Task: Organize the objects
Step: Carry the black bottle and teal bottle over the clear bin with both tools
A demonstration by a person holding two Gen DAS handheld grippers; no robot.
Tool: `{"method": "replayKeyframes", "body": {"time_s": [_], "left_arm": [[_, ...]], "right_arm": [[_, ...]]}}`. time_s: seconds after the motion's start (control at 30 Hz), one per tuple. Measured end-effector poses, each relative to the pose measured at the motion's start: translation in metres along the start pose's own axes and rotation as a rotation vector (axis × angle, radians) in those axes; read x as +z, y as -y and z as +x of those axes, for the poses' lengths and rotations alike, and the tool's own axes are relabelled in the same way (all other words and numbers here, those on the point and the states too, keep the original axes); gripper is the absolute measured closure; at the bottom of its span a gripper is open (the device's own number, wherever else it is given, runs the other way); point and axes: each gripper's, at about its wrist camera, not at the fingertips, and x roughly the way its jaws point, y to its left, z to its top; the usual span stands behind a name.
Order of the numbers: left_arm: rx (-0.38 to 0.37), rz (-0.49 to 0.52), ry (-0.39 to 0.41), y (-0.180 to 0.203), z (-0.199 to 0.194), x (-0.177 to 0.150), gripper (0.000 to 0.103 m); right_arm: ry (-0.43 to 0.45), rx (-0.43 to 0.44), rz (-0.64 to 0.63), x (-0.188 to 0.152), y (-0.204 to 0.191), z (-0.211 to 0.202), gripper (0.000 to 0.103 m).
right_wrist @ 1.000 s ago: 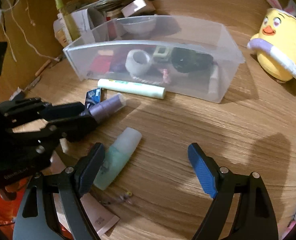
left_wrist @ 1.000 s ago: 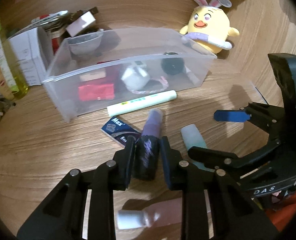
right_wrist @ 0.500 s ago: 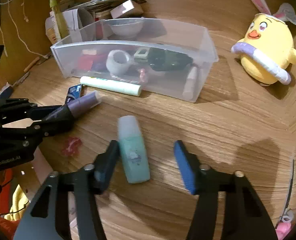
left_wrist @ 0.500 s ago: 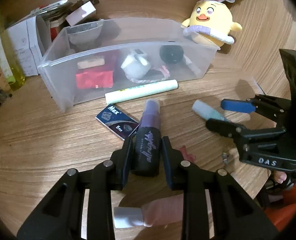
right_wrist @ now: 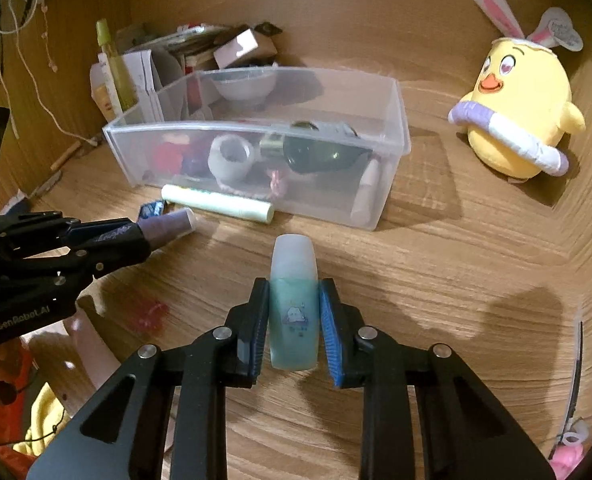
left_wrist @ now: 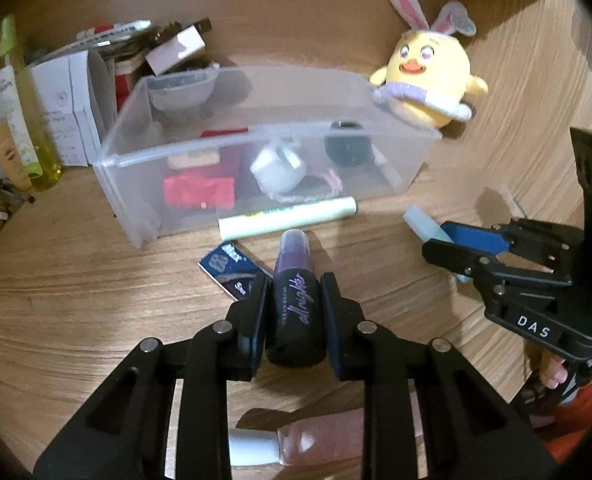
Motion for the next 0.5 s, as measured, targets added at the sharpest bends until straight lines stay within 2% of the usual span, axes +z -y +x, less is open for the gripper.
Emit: {"method": "replayKeyframes", "body": {"time_s": [0.5], "left_arm": [[-0.009,-0.036,0.166,0.0,-0.048,0.025,0.078]], "right_arm": [[0.134,0.013,0.011,0.029,-0.004,-0.038,0.08]]}}
